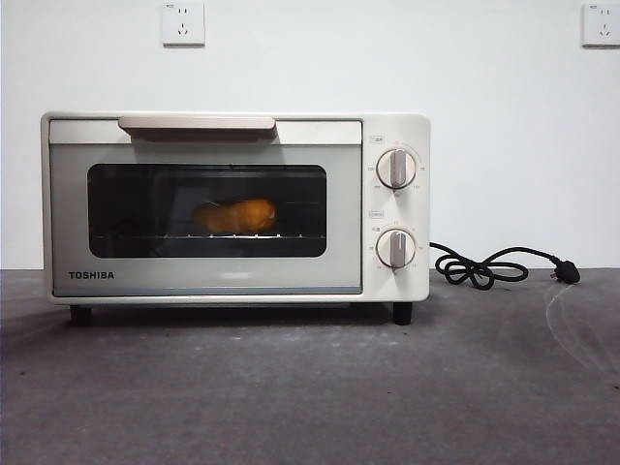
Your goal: Take the corn from the table,put the corn in the oven
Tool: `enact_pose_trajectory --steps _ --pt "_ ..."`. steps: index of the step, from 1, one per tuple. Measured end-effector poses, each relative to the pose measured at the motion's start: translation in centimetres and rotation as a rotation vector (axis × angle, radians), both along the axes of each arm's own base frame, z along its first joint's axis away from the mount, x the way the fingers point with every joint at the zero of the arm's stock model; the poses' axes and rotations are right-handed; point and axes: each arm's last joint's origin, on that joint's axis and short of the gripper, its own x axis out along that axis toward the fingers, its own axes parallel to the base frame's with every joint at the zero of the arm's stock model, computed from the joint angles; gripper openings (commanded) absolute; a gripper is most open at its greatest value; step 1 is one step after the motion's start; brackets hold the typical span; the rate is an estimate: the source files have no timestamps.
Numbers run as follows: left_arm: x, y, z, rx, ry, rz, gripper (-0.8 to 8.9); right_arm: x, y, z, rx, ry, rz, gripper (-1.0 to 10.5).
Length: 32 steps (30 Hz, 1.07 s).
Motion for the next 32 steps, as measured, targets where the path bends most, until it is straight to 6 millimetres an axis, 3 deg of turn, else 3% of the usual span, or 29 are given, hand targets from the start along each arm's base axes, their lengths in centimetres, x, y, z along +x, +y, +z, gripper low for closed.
enact_pose_trajectory --steps 6,11,25,32 --pt "-4.7 -0.5 1.2 0.055 -0.085 0.105 -0.08 0.0 0.0 0.0 -0.007 -0.007 0.009 -0.1" --pt "-6.7 -0.2 1.0 0.109 -0.08 0.191 -0.08 0.0 0.0 0.0 -0.011 -0.012 0.012 -0.1" --pt "-5.9 -0.4 0.4 0.133 -0.01 0.214 -0.03 0.2 -0.2 0.0 -0.051 -0.052 -0.046 0.0" --pt "-4.0 -0.9 -0.2 0.15 0.065 0.216 -0.03 0.2 -0.2 0.0 -0.052 -0.052 -0.047 0.0"
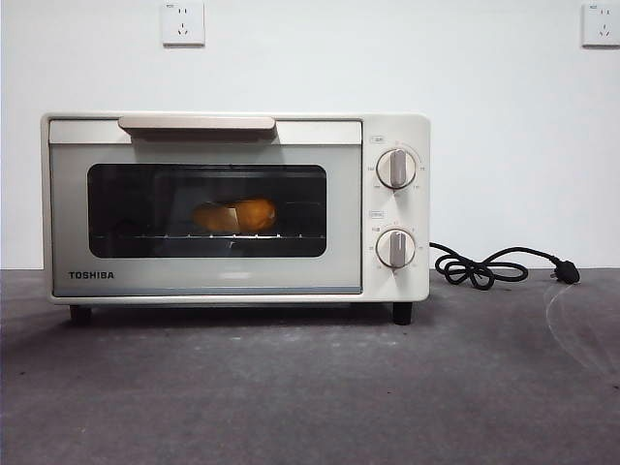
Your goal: Take the corn from the table,put the corn in the oven
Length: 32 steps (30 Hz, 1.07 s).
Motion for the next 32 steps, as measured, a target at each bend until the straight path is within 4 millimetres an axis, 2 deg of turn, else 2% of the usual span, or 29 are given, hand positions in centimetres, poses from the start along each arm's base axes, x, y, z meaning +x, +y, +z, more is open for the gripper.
enact_pose_trajectory --steps 8,18,21,26,29,32 --pt "3.8 -1.1 -1.7 0.041 0.138 0.0 -0.03 0.0 0.0 0.0 0.0 0.0 0.0 0.0" --pt "2.0 0.0 -0.3 0.046 0.0 0.016 -0.03 0.0 0.0 0.0 -0.002 -0.002 -0.003 0.0" --pt "1.3 0.9 1.5 0.012 -0.196 0.079 -0.03 0.0 0.0 0.0 -0.002 -0.002 -0.003 0.0" --pt "-0.1 2.0 5.1 -0.073 -0.674 0.155 -0.03 0.0 0.0 0.0 -0.002 -0.002 -0.003 0.0" --pt "-1.1 2.4 5.6 -0.099 -0.882 0.148 -0.03 0.0 0.0 0.0 -0.002 -0.002 -0.003 0.0" --pt "-1.4 2.7 4.2 -0.092 -0.978 0.167 -0.03 0.0 0.0 0.0 -0.002 -0.002 -0.003 0.0"
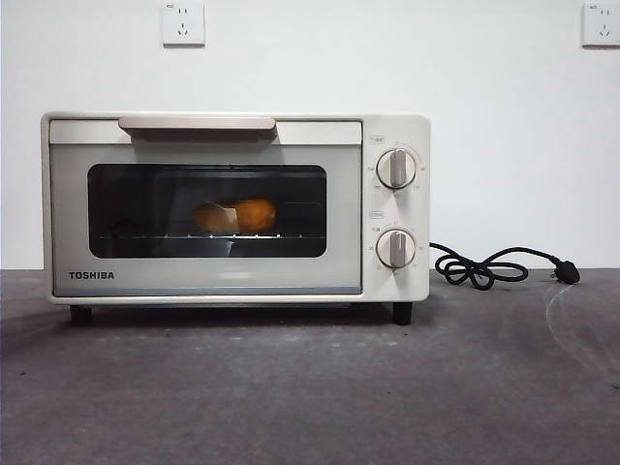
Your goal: Take the corn from the table,put the corn in the oven
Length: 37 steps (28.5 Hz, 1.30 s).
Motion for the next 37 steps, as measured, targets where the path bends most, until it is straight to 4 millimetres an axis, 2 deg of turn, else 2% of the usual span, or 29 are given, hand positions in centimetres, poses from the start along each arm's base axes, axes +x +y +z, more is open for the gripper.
enact_pose_trajectory --steps 4,12,17,21,29,37 --pt "0.4 0.2 -3.9 0.013 -0.014 0.032 -0.03 0.0 0.0 0.0 0.0 0.0 0.0 0.0" --pt "0.7 0.4 -13.0 0.064 -0.013 0.075 -0.03 0.0 0.0 0.0 0.0 0.0 0.0 0.0" --pt "0.4 0.4 -17.3 0.076 -0.034 0.081 -0.03 0.0 0.0 0.0 0.0 0.0 0.0 0.0" --pt "-0.2 0.4 -18.9 0.082 -0.062 0.087 -0.03 0.0 0.0 0.0 0.0 0.0 0.0 0.0" --pt "-1.6 0.4 -18.8 0.13 -0.143 0.115 -0.03 0.0 0.0 0.0 0.0 0.0 0.0 0.0" --pt "-1.2 0.5 -19.9 0.173 -0.029 0.152 -0.03 0.0 0.0 0.0 0.0 0.0 0.0 0.0"
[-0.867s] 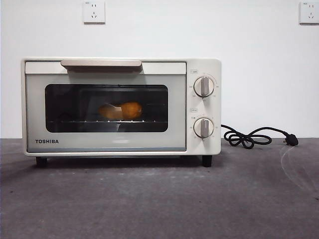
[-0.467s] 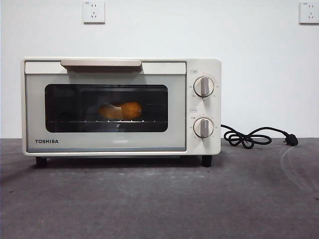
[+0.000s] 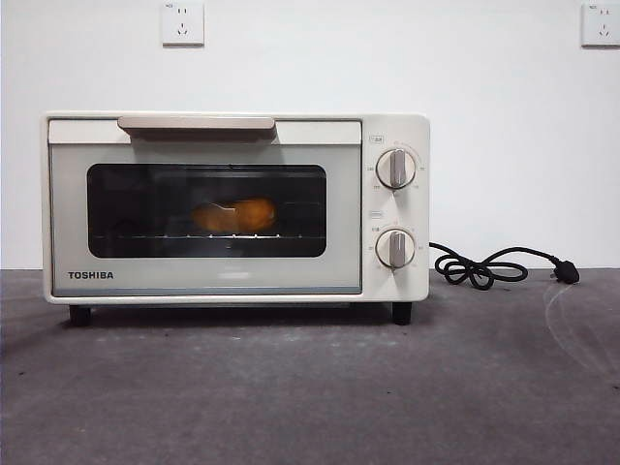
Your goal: Take the corn from the table,put the corn in the oven
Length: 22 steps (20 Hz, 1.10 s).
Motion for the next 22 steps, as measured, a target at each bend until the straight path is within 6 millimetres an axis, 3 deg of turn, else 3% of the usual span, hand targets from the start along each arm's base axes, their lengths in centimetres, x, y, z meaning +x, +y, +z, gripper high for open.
enact_pose_trajectory --steps 12,22 --pt "0.6 0.2 -2.3 -0.009 0.216 0.058 -0.03 0.0 0.0 0.0 0.0 0.0 0.0 0.0" --pt "1.3 0.2 -7.1 -0.026 0.5 0.061 -0.03 0.0 0.0 0.0 0.0 0.0 0.0 0.0"
